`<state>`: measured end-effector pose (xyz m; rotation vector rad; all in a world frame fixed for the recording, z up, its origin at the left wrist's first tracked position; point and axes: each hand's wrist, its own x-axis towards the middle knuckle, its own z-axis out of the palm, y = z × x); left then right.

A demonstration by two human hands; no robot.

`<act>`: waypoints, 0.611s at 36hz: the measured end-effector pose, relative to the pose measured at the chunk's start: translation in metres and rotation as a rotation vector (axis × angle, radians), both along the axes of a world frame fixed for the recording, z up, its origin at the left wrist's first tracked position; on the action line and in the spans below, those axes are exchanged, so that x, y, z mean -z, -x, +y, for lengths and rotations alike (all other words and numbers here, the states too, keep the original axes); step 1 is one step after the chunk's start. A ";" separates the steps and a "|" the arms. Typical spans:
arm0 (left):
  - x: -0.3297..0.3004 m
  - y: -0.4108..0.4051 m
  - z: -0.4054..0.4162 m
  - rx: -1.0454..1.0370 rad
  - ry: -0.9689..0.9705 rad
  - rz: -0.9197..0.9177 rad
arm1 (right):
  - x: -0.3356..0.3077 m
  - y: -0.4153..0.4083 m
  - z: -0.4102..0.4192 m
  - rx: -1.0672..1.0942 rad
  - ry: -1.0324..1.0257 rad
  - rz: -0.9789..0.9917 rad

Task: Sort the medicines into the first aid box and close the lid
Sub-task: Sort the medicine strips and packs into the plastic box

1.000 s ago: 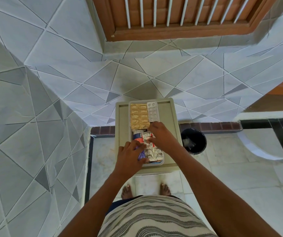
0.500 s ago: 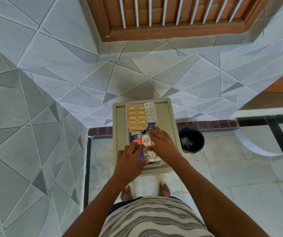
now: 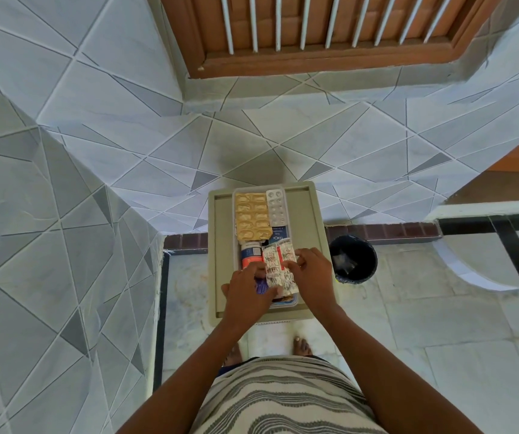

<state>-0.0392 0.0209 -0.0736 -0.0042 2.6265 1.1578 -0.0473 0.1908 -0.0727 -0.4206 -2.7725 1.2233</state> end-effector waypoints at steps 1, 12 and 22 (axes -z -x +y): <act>0.000 0.001 0.001 -0.049 -0.046 -0.002 | 0.000 0.000 -0.001 0.029 0.015 -0.001; -0.006 0.011 0.004 -0.150 -0.061 0.118 | 0.001 0.004 -0.006 0.003 -0.019 -0.011; -0.001 0.007 0.008 -0.060 0.120 0.097 | 0.009 -0.001 -0.005 -0.108 -0.100 -0.004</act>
